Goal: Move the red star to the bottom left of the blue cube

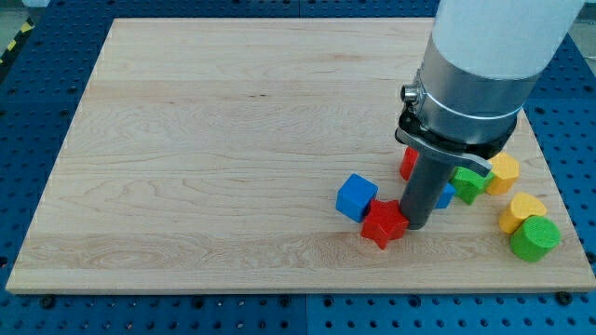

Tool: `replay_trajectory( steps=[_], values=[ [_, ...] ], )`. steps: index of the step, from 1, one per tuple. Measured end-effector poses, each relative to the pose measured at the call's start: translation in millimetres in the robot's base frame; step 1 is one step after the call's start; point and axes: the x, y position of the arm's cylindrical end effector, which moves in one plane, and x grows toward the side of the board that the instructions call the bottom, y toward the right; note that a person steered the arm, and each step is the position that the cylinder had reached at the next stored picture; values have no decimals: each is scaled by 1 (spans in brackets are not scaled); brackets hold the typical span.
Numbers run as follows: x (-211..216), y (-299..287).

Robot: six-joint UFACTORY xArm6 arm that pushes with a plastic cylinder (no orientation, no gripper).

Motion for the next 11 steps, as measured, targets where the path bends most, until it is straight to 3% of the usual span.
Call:
replay_trajectory(
  steps=[3, 7, 10, 11],
  values=[
    [6, -43],
    [26, -22],
    [26, -72],
    [28, -59]
  ],
)
